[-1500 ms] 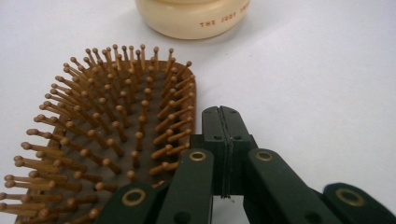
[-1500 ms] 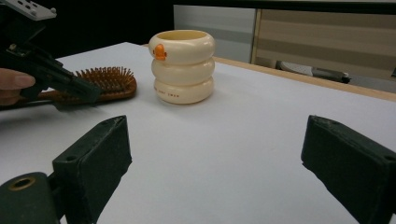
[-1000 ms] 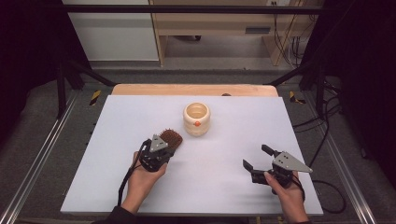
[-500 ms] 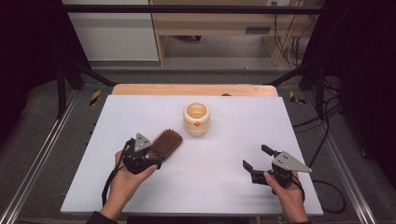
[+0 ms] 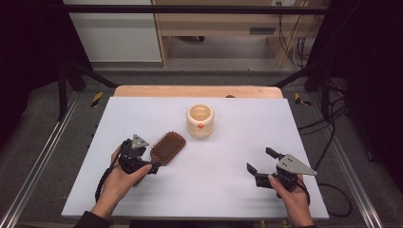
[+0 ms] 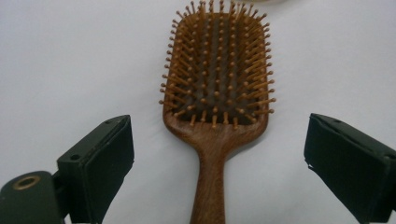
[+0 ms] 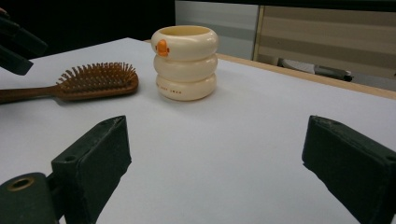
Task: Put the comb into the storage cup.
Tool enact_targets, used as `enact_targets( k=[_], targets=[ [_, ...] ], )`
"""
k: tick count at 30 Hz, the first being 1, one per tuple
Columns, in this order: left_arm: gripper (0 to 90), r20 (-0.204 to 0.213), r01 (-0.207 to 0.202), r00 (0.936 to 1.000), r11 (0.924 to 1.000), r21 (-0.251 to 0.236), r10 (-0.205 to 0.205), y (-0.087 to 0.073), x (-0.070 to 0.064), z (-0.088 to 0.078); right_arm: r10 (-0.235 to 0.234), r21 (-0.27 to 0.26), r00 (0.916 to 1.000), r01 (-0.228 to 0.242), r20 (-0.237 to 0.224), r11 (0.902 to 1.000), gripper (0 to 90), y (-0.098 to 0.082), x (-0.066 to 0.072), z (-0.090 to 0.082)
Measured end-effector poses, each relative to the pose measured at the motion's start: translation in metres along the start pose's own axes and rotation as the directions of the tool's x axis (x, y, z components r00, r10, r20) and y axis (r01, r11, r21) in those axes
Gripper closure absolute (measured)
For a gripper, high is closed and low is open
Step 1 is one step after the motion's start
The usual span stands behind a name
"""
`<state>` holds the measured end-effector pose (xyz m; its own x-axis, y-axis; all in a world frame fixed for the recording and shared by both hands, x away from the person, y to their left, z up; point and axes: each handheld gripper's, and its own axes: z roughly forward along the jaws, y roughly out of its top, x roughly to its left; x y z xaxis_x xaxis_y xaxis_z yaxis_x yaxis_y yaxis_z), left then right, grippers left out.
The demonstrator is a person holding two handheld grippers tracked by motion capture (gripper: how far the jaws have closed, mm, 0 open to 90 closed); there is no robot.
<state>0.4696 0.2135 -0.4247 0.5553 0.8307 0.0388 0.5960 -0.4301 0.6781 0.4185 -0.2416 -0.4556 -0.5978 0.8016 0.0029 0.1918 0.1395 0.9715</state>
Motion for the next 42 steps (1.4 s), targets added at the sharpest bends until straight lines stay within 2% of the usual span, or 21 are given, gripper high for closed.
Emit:
enact_targets(
  k=[10, 18, 24, 27, 30, 42],
  targets=[
    [10.0, 0.013, 0.002, 0.9999, 0.9960, 0.089, -0.004, -0.001, 0.010, 0.012, 0.002, 0.003, 1.0000, -0.002, 0.000, 1.0000, 7.7, 0.000, 0.000, 0.000],
    [12.0, 0.025, -0.010, 0.9997, 0.9917, 0.128, 0.007, 0.000, 0.010, 0.016, 0.004, 0.007, 1.0000, -0.004, -0.002, 1.0000, 7.7, -0.001, 0.000, 0.001],
    [20.2, 0.036, -0.021, 0.9992, 0.9846, 0.174, 0.015, -0.001, 0.009, 0.021, 0.006, 0.010, 1.0000, -0.006, -0.002, 0.9999, 7.6, -0.001, 0.000, 0.001],
    [29.6, 0.056, -0.026, 0.9983, 0.9827, 0.183, 0.016, -0.001, 0.009, 0.023, 0.006, 0.010, 1.0000, -0.006, -0.003, 0.9999, 7.6, -0.001, 0.000, 0.001],
    [35.1, 0.069, -0.030, 0.9975, 0.9797, 0.198, 0.017, -0.001, 0.010, 0.024, 0.006, 0.010, 1.0000, -0.006, -0.003, 0.9999, 7.6, -0.001, 0.000, 0.001],
    [50.7, 0.086, -0.038, 0.9961, 0.9695, 0.242, 0.017, -0.003, 0.011, 0.029, 0.002, 0.012, 1.0000, -0.002, -0.005, 0.9999, 7.6, -0.001, 0.000, 0.001]
  ],
)
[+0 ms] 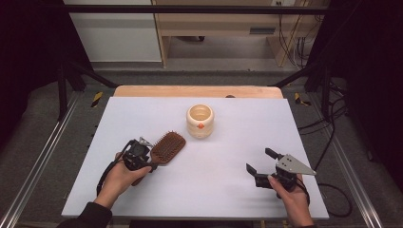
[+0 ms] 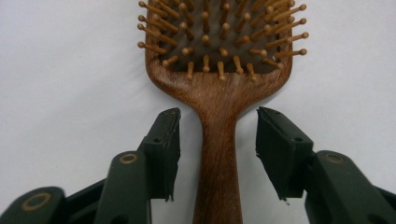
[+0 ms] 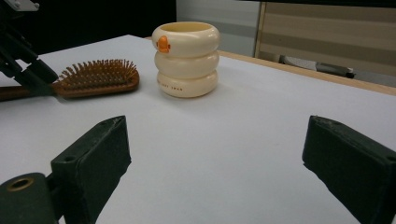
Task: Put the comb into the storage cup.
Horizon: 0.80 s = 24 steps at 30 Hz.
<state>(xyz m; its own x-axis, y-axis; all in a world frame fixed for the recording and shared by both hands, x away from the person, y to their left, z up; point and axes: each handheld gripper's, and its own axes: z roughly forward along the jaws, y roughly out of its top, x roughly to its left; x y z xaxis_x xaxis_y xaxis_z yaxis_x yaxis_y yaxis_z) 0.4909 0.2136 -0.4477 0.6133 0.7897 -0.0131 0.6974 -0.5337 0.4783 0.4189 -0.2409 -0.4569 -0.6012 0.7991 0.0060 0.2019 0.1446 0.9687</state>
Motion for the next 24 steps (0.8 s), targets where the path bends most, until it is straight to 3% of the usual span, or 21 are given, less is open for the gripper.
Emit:
enact_targets(
  k=[24],
  targets=[
    [63.0, -0.012, -0.023, 0.9997, 0.9991, 0.036, 0.023, 0.0010, -0.0021, 0.0062, -0.001, 0.002, 1.0000, 0.001, -0.001, 1.0000, 7.7, -0.0001, 0.0000, 0.0002]
  ],
)
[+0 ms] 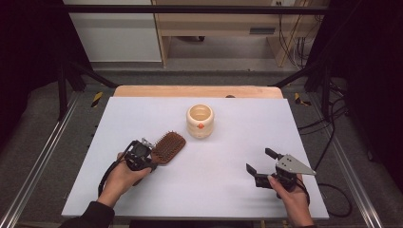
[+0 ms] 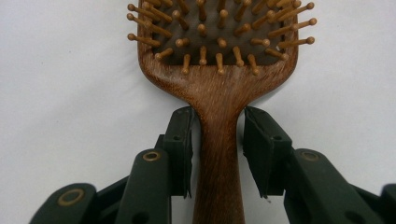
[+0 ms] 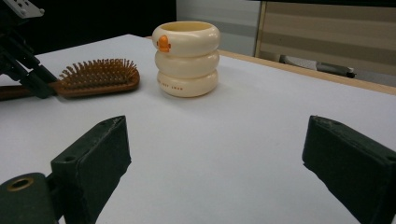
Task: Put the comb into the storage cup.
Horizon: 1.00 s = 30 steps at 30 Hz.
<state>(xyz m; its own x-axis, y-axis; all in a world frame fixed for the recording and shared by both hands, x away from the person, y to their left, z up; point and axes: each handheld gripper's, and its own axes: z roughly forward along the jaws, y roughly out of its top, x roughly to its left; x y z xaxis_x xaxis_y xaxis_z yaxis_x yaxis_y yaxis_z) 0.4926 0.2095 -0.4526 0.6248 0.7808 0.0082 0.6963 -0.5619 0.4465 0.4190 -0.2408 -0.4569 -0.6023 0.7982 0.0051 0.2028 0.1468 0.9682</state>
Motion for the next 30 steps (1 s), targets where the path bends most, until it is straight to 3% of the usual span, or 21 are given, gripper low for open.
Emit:
enact_targets(
  k=[5, 8, 19, 30],
  targets=[
    [63.6, -0.024, -0.004, 0.9997, 1.0000, -0.009, 0.003, -0.001, -0.003, 0.000, 0.000, 0.000, 1.0000, 0.000, 0.000, 1.0000, 7.7, 0.000, 0.000, 0.000],
    [69.3, -0.021, -0.005, 0.9998, 0.9994, -0.033, 0.004, -0.005, -0.006, 0.000, -0.001, 0.000, 1.0000, 0.001, 0.000, 1.0000, 7.7, 0.000, 0.000, 0.000],
    [72.0, -0.030, -0.015, 0.9994, 0.9986, -0.051, 0.014, -0.007, -0.008, 0.001, -0.001, 0.004, 1.0000, 0.001, -0.002, 1.0000, 7.7, 0.000, 0.001, 0.000],
    [72.2, -0.071, -0.062, 0.9959, 0.9936, -0.095, 0.055, -0.012, -0.011, -0.001, 0.000, 0.001, 1.0000, 0.000, -0.001, 1.0000, 7.7, 0.000, 0.000, 0.000]
  ],
)
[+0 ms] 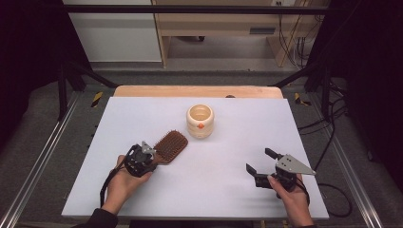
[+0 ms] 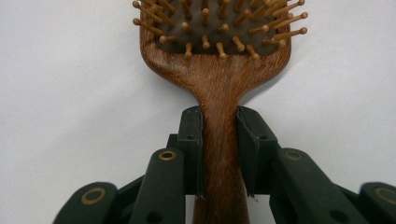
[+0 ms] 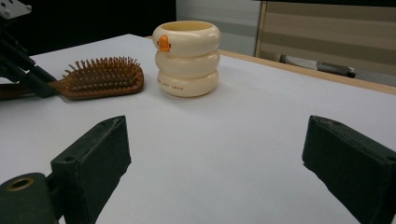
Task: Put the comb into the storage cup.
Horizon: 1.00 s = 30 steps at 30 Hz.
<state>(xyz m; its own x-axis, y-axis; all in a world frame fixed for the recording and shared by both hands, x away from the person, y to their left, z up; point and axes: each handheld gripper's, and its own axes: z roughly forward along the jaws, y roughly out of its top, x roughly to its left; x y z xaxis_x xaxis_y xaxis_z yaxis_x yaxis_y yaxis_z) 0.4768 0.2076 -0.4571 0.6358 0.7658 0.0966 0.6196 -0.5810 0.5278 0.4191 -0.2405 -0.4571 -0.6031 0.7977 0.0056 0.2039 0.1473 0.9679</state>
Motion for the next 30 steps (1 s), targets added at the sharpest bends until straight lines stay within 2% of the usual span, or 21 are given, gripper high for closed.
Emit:
enact_targets(
  k=[6, 8, 19, 23, 30],
  targets=[
    [72.2, -0.011, -0.012, 0.9999, 0.9999, -0.006, 0.012, 0.0008, 0.0009, -0.0040, 0.000, 0.000, 1.0000, 0.000, 0.000, 1.0000, 7.7, 0.0000, -0.0001, -0.0002],
    [72.3, -0.003, -0.009, 1.0000, 1.0000, 0.001, 0.009, 0.0015, 0.0017, -0.0046, 0.000, -0.001, 1.0000, 0.000, 0.000, 1.0000, 7.7, 0.0000, 0.0000, 0.0000],
    [72.2, 0.048, 0.018, 0.9986, 0.9981, 0.060, -0.021, 0.0047, 0.0075, -0.0099, -0.001, 0.001, 1.0000, 0.001, 0.000, 1.0000, 7.7, -0.0001, 0.0001, 0.0002],
    [72.3, 0.062, 0.015, 0.9978, 0.9938, 0.110, -0.022, 0.0066, 0.0084, -0.0052, -0.001, 0.001, 1.0000, 0.001, 0.000, 1.0000, 7.7, -0.0001, 0.0004, 0.0000],
    [72.1, 0.073, 0.012, 0.9971, 0.9912, 0.132, -0.022, 0.0074, 0.0092, -0.0023, 0.000, 0.004, 1.0000, 0.000, -0.001, 1.0000, 7.6, -0.0003, 0.0002, 0.0005]
  ],
)
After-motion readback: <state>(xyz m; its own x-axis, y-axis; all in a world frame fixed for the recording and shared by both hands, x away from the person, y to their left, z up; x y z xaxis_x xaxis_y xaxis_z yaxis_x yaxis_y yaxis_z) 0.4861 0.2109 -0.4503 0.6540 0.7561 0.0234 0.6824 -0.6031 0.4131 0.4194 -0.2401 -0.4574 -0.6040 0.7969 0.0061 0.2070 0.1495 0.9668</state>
